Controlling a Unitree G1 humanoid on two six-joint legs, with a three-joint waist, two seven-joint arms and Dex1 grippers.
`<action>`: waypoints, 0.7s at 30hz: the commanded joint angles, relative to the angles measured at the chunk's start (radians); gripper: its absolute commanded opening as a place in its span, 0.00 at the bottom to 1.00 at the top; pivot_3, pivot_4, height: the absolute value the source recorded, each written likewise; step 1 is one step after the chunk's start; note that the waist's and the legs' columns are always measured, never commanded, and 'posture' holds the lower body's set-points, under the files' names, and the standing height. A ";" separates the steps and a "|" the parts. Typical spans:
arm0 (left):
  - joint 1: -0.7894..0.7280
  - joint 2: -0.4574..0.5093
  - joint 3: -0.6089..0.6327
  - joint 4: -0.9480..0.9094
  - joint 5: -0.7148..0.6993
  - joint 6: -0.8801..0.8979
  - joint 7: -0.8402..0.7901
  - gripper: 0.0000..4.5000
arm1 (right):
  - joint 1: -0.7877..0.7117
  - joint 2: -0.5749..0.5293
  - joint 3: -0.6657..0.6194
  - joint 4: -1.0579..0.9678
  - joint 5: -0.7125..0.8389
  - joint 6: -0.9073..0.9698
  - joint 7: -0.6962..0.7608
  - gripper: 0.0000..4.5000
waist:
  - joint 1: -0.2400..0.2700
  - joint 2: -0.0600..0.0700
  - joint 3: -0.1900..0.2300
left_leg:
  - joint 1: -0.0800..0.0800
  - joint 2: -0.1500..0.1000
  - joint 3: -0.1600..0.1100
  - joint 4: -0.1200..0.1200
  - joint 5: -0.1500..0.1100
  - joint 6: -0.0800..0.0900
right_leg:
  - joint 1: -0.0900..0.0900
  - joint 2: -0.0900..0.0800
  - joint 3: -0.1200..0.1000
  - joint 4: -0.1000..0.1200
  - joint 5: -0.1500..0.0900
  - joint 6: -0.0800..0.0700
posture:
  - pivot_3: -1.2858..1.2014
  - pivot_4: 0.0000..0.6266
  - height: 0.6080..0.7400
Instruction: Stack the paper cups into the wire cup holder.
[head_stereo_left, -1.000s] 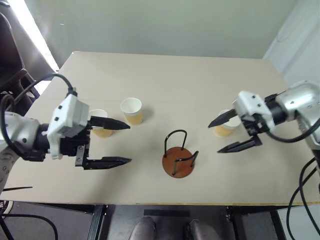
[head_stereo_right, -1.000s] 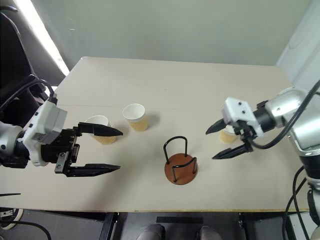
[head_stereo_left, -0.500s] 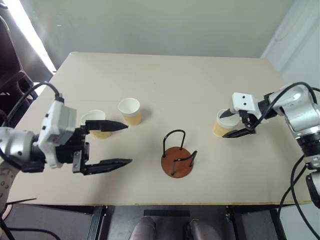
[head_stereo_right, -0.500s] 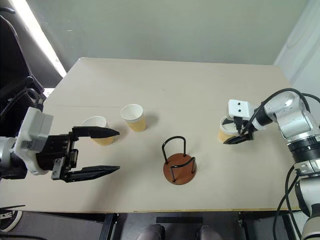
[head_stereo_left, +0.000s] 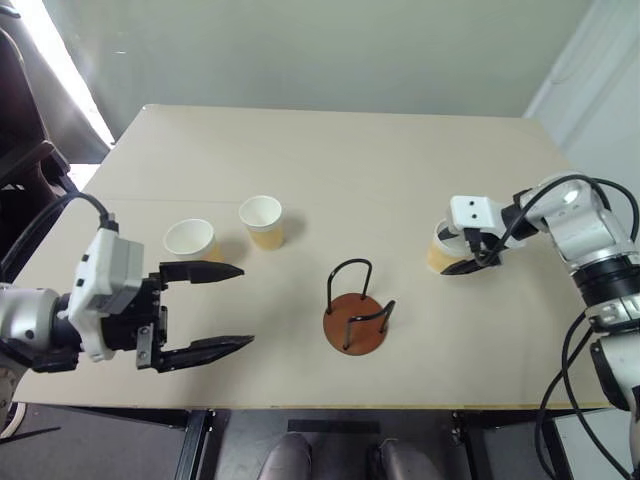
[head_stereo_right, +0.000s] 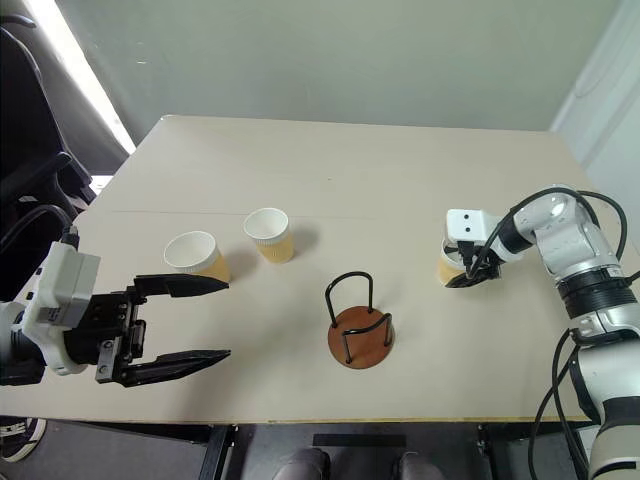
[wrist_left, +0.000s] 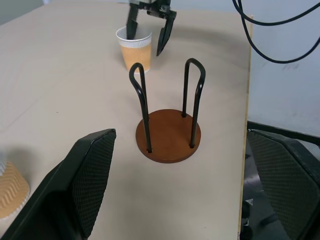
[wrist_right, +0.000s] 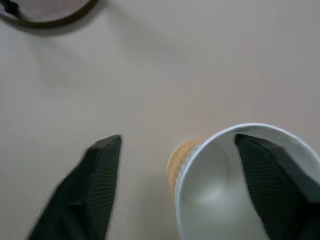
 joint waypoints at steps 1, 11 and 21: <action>-0.010 0.015 0.020 -0.026 -0.018 -0.006 0.011 1.00 | -0.019 -0.012 -0.008 -0.007 -0.018 -0.029 0.005 0.44 | 0.000 0.000 0.000 | 0.000 0.000 0.000 0.000 0.000 0.000 | 0.000 0.000 0.000 0.000 0.000 0.000 | 0.52 0.24 1.00; -0.038 0.020 -0.018 -0.014 -0.017 -0.011 0.029 1.00 | -0.018 -0.049 -0.034 -0.045 -0.009 -0.035 0.074 0.01 | 0.000 0.000 0.000 | 0.000 0.000 0.000 0.000 0.000 -0.001 | 0.000 0.000 0.000 0.000 0.000 0.000 | 0.52 0.24 1.00; -0.061 0.022 -0.040 0.001 -0.009 -0.019 0.030 1.00 | -0.128 -0.156 -0.094 -0.340 0.404 0.278 0.130 0.01 | -0.002 0.002 0.001 | -0.001 0.000 0.006 -0.001 0.000 -0.001 | -0.001 0.001 0.000 0.000 -0.001 -0.001 | 0.52 0.24 1.00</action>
